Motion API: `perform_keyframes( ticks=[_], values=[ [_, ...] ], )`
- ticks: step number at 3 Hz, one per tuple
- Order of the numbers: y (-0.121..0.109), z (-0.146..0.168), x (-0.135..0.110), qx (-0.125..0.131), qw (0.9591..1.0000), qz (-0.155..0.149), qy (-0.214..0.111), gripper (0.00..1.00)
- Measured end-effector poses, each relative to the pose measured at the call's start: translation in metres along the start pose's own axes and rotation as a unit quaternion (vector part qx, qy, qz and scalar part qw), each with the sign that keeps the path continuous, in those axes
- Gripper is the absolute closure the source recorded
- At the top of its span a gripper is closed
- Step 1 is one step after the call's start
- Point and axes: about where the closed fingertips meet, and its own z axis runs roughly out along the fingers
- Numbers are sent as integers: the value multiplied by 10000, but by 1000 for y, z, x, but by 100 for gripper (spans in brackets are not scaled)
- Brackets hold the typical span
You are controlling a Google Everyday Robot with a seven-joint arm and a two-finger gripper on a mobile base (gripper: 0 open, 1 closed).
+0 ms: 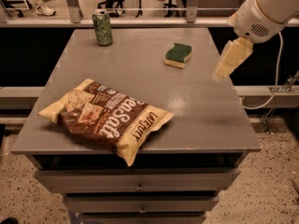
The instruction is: Move sponge near green can
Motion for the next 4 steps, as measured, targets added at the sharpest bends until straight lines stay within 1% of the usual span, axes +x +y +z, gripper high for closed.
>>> perform_keyframes(
  ticks=[1, 2, 3, 4],
  values=[
    [-58, 70, -12, 114, 9947, 689, -759, 0],
    [-100, 134, -21, 75, 9805, 1351, -1423, 0],
    [-118, 164, -30, 61, 9691, 1714, -1771, 0],
    [-122, 186, -41, -77, 9631, 1919, -1885, 0]
  ],
)
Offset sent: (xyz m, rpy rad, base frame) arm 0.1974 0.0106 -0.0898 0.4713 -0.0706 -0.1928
